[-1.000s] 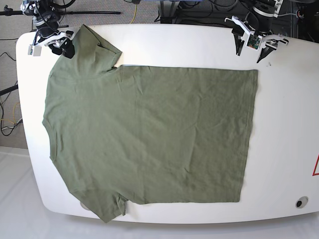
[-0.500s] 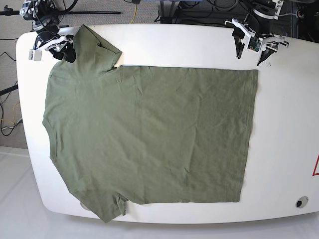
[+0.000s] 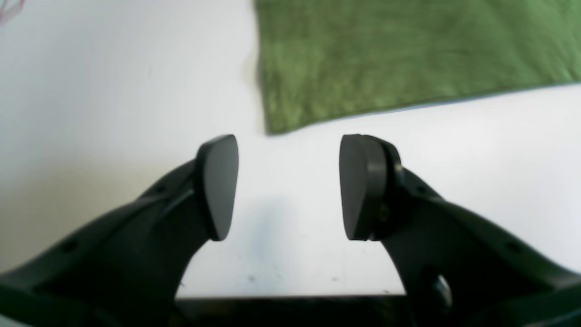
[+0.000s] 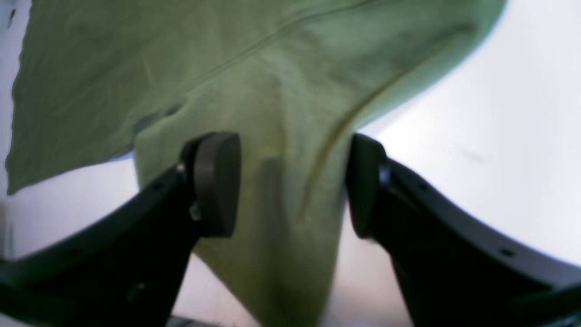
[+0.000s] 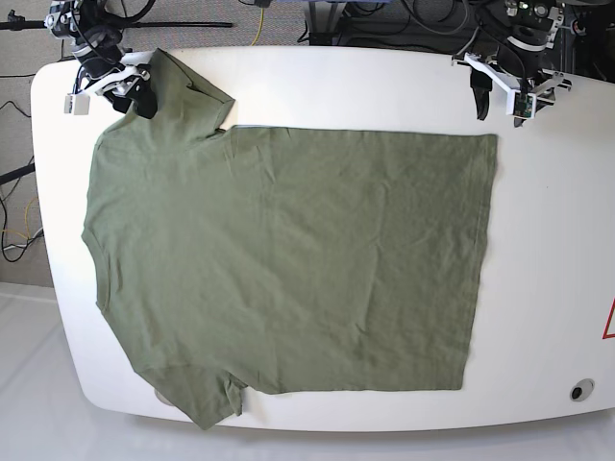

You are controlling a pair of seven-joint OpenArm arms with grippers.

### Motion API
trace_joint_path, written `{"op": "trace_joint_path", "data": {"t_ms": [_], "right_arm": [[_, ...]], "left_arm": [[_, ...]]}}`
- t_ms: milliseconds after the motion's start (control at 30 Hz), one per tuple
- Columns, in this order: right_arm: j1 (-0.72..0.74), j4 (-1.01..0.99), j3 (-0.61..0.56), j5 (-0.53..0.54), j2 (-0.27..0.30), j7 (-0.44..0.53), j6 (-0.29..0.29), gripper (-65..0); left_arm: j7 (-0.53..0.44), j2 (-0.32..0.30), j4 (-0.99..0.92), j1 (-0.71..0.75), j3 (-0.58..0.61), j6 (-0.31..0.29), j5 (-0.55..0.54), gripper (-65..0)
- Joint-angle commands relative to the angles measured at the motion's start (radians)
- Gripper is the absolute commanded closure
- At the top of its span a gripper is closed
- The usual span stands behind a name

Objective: Fold the T-shirt properly

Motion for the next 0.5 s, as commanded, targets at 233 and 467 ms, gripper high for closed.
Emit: {"op": "trace_joint_path", "data": {"t_ms": [233,467], "right_arm": [[-0.008,-0.002,-0.045,-0.033,0.007,-0.045,0.001,-34.7],[-0.006,0.012,-0.045,-0.032,0.002,-0.053,0.000,-34.6]], "left_arm": [[0.016,-0.002,0.005,-0.010,-0.043,0.004,-0.038,-32.7],[0.049,0.009,-0.029,-0.017,-0.054,0.007,-0.115,-32.6]]}}
